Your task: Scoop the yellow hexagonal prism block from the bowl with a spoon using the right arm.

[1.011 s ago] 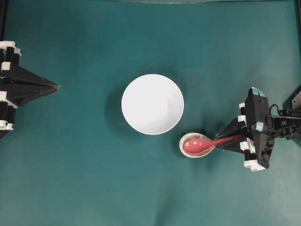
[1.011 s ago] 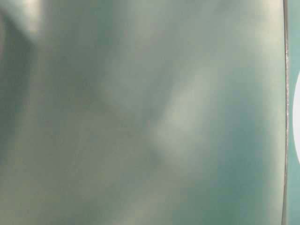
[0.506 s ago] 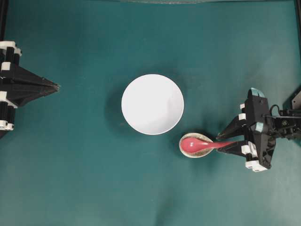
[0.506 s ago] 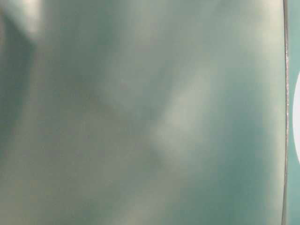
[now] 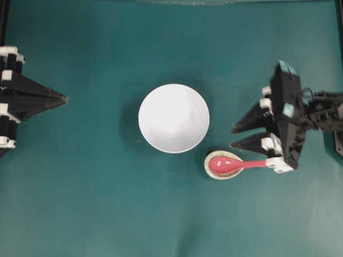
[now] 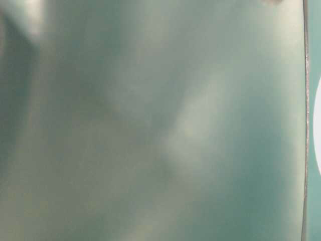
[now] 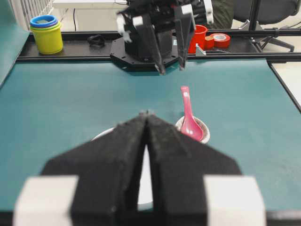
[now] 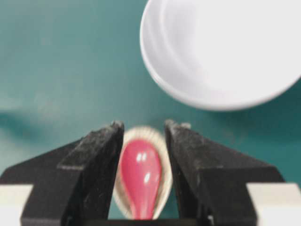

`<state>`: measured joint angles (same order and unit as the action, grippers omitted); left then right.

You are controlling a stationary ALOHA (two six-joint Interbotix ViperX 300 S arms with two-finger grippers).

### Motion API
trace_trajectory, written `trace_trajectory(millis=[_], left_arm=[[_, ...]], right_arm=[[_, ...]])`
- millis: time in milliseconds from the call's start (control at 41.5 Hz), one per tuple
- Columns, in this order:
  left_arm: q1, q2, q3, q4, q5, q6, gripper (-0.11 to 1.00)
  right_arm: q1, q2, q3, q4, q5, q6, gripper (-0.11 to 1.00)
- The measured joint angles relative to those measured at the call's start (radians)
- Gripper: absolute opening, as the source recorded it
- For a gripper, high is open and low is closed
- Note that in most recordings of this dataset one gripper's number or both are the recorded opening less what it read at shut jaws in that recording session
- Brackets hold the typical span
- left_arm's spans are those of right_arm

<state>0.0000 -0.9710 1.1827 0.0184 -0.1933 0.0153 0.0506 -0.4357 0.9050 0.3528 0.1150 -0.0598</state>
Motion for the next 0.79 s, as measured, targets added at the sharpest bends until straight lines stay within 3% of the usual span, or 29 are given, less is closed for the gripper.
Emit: trace_trajectory(millis=[457, 794], left_arm=[[0.000, 0.000, 0.000, 0.000, -0.002, 0.000, 0.00], [0.000, 0.000, 0.000, 0.000, -0.002, 0.000, 0.00]], right_arm=[[-0.140, 0.288, -0.354, -0.138, 0.242, -0.032, 0.46], [-0.218, 0.474, -0.606, -0.153, 0.370, -0.015, 0.46]])
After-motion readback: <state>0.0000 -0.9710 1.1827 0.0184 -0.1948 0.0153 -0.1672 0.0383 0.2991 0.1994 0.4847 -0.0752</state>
